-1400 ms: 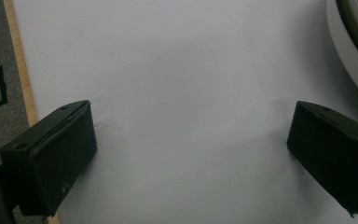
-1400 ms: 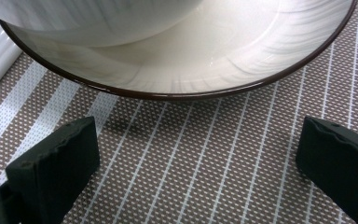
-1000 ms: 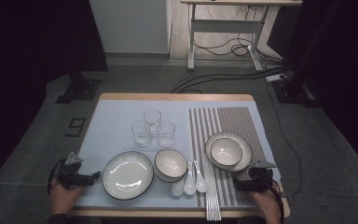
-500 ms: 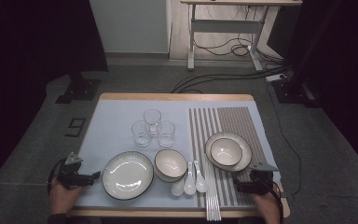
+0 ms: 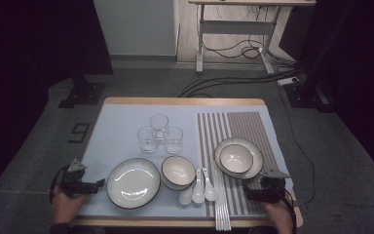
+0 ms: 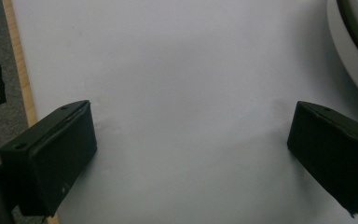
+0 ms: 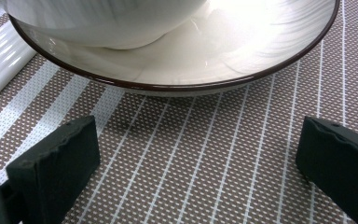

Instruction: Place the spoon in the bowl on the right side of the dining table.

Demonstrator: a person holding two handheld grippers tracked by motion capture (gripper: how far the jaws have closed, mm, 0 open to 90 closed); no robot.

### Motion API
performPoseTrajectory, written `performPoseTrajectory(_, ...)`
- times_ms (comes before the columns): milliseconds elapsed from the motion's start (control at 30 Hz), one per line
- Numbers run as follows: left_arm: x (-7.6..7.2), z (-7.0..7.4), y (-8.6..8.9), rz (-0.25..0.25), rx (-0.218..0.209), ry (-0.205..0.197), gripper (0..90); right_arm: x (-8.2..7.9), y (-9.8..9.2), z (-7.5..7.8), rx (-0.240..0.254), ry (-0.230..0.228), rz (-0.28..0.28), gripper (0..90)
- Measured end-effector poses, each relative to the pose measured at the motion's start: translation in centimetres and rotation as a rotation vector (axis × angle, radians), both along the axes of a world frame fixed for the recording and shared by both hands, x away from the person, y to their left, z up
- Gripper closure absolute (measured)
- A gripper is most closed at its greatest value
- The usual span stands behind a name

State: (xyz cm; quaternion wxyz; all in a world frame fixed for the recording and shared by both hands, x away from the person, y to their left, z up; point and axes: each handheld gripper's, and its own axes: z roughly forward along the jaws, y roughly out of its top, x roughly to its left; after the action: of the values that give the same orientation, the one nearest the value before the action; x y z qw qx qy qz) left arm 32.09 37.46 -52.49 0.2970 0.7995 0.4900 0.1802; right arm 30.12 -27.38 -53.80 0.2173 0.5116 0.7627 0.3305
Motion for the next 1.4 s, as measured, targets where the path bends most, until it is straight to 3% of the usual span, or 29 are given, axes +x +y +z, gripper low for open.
performPoseTrajectory(400, 0.0, 0.0, 0.0, 0.0, 0.0, 0.0, 1.0, 0.0, 0.5, 0.5, -0.018, 0.047, 0.0, 0.1)
performPoseTrajectory(867, 0.0, 0.0, 0.0, 0.0, 0.0, 0.0, 1.0, -1.3, 0.5, 1.7, -0.013, 0.056, 0.031, 1.5)
performPoseTrajectory(1200, 0.0, 0.0, 0.0, 0.0, 0.0, 0.0, 1.0, -2.3, 0.7, 3.0, -0.025, 0.044, 0.041, 13.1)
performPoseTrajectory(1400, 0.0, 0.0, 0.0, 0.0, 0.0, 0.0, 1.1, -2.7, 1.3, 3.7, -0.023, 0.048, 0.063, 15.3)
